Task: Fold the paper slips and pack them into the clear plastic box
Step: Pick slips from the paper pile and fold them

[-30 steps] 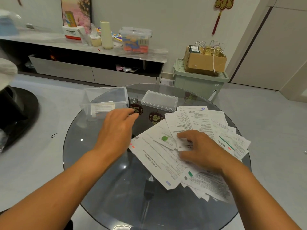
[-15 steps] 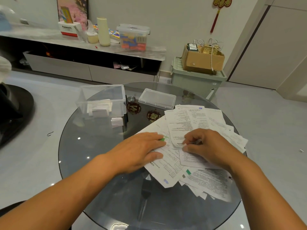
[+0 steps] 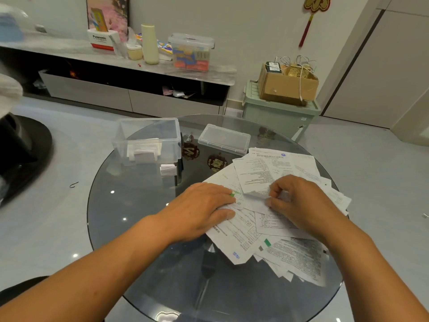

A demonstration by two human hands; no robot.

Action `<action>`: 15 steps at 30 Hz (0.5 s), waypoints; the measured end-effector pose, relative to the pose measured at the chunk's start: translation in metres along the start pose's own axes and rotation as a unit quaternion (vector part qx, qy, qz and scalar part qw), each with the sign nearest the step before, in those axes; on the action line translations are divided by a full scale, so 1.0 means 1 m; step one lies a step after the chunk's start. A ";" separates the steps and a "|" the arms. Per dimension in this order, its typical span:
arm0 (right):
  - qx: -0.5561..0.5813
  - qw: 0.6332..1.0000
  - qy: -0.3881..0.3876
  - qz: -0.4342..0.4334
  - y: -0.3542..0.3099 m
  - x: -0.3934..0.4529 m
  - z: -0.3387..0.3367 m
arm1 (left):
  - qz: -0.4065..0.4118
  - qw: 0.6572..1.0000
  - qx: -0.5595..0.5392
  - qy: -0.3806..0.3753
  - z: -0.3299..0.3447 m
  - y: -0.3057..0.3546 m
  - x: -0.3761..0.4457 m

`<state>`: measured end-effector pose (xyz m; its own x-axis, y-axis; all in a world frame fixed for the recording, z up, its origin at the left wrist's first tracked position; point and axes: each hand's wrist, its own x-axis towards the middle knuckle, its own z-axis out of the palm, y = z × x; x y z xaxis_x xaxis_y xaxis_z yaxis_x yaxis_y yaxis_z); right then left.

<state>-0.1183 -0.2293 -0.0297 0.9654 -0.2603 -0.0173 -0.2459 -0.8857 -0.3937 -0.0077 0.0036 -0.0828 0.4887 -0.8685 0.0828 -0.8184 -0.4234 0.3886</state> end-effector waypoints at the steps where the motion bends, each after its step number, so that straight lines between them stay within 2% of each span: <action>1: 0.011 1.000 0.004 -0.022 -0.003 -0.002 0.000 | -0.022 0.999 -0.032 0.012 0.001 0.001 0.000; 4: 0.035 0.995 -0.041 -0.081 -0.015 -0.009 0.004 | -0.065 0.989 -0.116 0.063 0.000 0.002 0.000; 9: 0.113 0.981 -0.124 -0.097 -0.031 -0.020 0.014 | 0.016 0.995 0.000 0.097 0.000 -0.012 0.003; 12: 0.153 0.974 -0.154 -0.064 -0.030 -0.021 0.011 | 0.015 0.996 -0.052 0.069 -0.001 -0.015 0.000; 15: 0.156 0.975 -0.155 -0.026 -0.027 -0.018 0.011 | -0.027 0.990 -0.137 0.028 -0.008 -0.013 -0.004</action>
<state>-0.1277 -0.1967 -0.0285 0.9678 -0.0466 -0.2476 -0.2039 -0.7220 -0.6612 0.0034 0.0146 -0.0803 0.5528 -0.8269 0.1032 -0.6807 -0.3766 0.6283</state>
